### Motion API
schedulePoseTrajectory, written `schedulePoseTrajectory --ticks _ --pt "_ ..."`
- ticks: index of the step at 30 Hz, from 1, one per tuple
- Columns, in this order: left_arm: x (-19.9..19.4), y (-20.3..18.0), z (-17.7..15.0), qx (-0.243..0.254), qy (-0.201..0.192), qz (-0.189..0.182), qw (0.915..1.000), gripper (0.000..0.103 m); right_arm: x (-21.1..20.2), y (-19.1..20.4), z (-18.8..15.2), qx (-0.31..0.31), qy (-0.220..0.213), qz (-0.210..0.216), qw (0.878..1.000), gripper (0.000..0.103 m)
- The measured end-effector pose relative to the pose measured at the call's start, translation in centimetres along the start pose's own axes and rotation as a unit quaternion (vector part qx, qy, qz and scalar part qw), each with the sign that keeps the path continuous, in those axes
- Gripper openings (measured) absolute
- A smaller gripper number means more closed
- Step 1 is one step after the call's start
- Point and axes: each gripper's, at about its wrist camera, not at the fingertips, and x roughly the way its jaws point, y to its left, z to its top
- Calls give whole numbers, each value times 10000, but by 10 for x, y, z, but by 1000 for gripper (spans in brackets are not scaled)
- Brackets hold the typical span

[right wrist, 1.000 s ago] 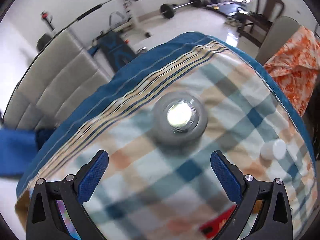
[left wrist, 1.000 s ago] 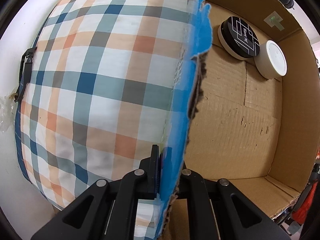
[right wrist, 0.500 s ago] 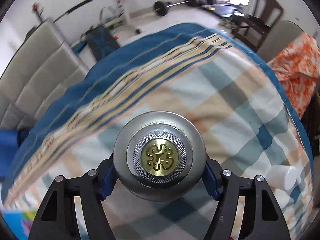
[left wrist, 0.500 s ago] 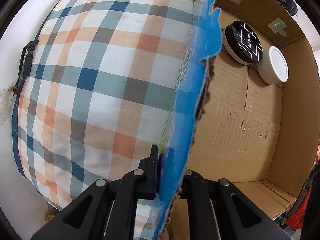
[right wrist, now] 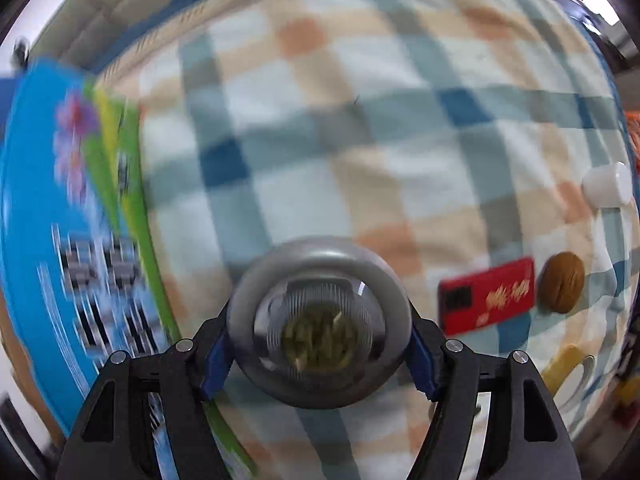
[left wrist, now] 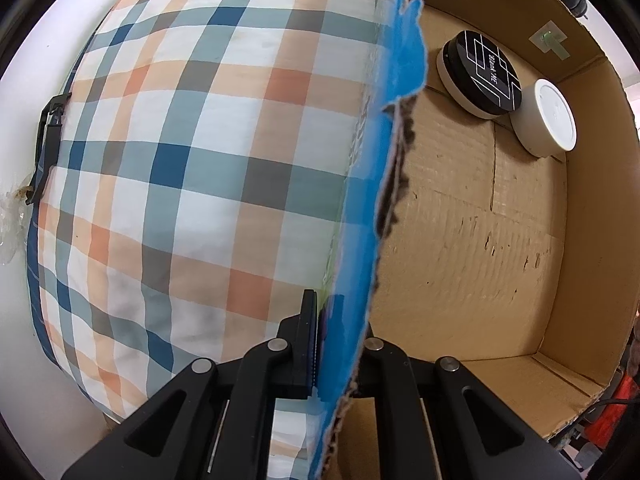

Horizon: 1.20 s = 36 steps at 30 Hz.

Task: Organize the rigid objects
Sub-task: 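Carry the silver puck light over the box with the right tool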

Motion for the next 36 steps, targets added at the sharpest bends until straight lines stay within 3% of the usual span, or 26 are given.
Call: schedulePoseTrajectory --ticks 5,8,16,25,32,36 --pt "8 -7 -1 84 39 56 9999 5 5 7 8 -187 352 -156 9991 75" --pt "10 -9 0 73 56 40 10000 5 16 13 41 -76 625 -129 9979 75" --pt "13 -8 3 132 80 47 9999 5 23 12 61 -70 545 -198 9983 74" --pt "11 -8 8 165 67 61 9998 5 -42 36 35 -225 136 -94 9996 73" --pt "5 -10 10 192 -2 87 9998 5 -107 100 9 -877 -232 416 9950 74" --pt "2 -14 9 206 -21 126 9997 5 -117 136 -29 -1233 -225 586 9904 74"
